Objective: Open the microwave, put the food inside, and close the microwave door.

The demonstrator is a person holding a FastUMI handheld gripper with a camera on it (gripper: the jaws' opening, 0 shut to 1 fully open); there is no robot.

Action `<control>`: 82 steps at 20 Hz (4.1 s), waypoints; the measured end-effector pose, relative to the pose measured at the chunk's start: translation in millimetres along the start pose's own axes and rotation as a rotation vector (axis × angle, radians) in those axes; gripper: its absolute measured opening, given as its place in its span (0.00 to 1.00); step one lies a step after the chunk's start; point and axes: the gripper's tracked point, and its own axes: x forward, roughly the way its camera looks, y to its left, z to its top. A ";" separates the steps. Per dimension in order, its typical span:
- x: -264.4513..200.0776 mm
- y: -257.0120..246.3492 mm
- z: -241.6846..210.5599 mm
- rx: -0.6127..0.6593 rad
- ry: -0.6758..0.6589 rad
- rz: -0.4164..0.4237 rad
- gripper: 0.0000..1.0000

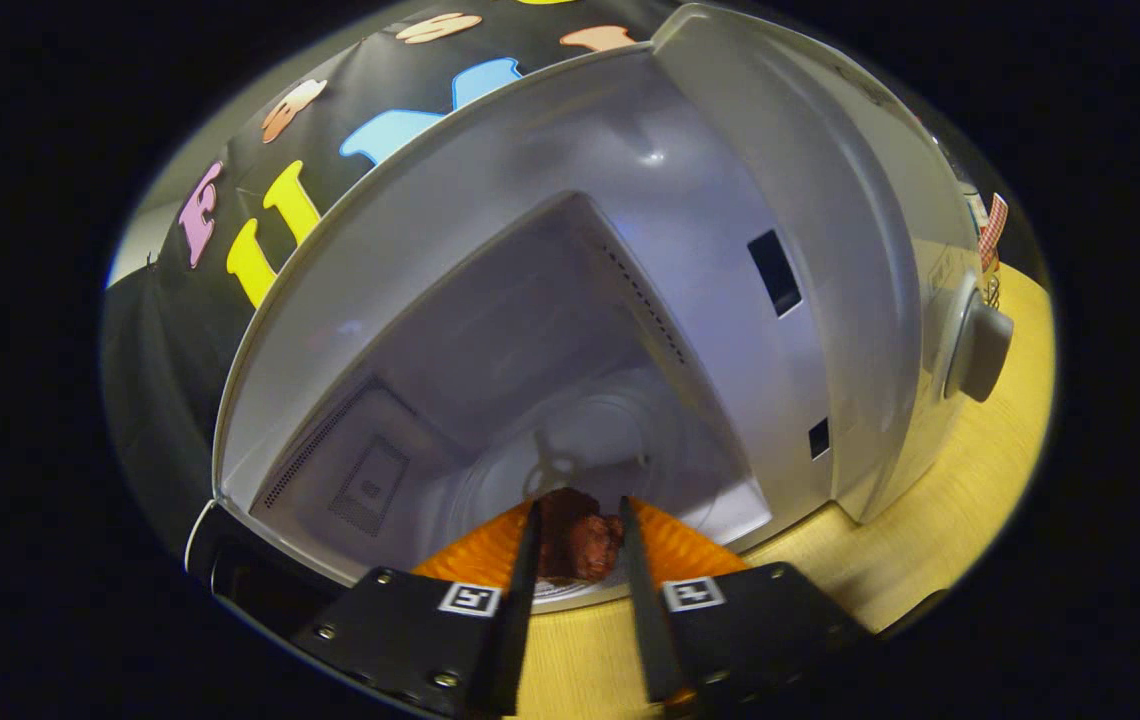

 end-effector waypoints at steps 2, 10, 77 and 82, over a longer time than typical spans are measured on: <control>-2.1 -2.1 8.7 -0.066 -0.045 -0.024 0.97; -52.0 24.3 9.4 -0.245 -0.055 0.021 0.98; -311.1 161.6 -151.2 -0.519 0.095 0.321 0.01; -291.5 134.5 -121.9 -0.502 0.091 0.280 0.01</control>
